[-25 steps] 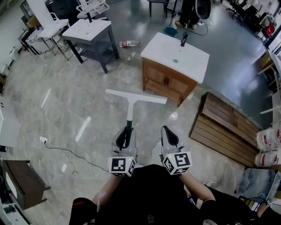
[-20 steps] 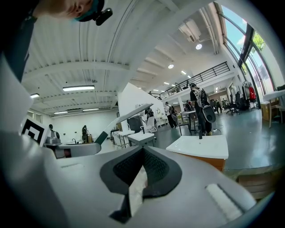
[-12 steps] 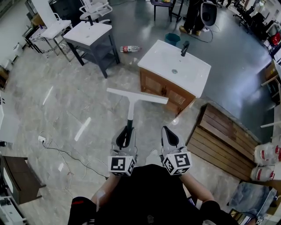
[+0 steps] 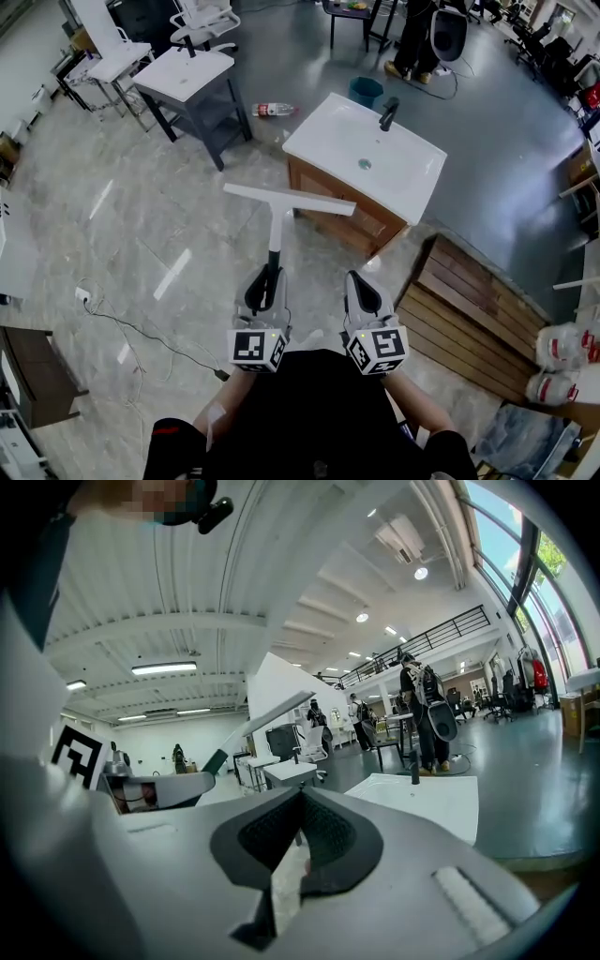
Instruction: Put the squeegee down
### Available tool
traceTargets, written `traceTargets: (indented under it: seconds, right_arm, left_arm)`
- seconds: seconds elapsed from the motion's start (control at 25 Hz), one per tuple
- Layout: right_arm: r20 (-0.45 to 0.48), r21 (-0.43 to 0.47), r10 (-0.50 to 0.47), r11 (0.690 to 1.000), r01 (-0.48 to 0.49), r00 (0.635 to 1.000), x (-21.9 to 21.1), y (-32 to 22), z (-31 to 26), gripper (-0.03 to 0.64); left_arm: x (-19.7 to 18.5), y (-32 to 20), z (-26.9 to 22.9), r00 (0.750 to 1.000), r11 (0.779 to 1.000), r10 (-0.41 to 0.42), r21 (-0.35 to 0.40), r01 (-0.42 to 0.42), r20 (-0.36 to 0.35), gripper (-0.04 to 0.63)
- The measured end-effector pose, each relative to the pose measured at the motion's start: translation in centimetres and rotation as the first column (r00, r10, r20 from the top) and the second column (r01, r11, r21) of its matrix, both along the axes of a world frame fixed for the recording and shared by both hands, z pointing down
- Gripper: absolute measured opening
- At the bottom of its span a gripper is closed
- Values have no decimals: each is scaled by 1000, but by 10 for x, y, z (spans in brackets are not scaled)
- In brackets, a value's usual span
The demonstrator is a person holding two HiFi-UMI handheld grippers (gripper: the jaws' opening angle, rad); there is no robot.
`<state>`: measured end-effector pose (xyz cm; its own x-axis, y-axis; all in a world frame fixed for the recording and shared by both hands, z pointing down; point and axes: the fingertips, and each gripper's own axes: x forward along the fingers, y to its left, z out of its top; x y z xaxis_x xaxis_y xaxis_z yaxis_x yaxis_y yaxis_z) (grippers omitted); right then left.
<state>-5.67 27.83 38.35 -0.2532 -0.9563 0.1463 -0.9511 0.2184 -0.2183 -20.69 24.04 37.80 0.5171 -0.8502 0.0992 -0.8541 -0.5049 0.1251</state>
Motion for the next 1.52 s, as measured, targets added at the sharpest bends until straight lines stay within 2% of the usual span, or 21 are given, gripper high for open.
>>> traceTargets:
  seconds: [0.4,0.72,1.52]
  right_arm:
    - [12,5,37,999,-37,999,34,-18,-1,2]
    - [-3,5,98,995,-98,995,68,-45,5,2]
    - [-7,-36,183,982,-183,983,110,-179,7,2]
  left_arm:
    - [25,-24,1,1000,1000,7,-6,-7,5,104]
    - [56,-64,7,999,999,50,1,-50,0,104]
    - [103,-225,16,993,991,120,-52,-120,-2,104]
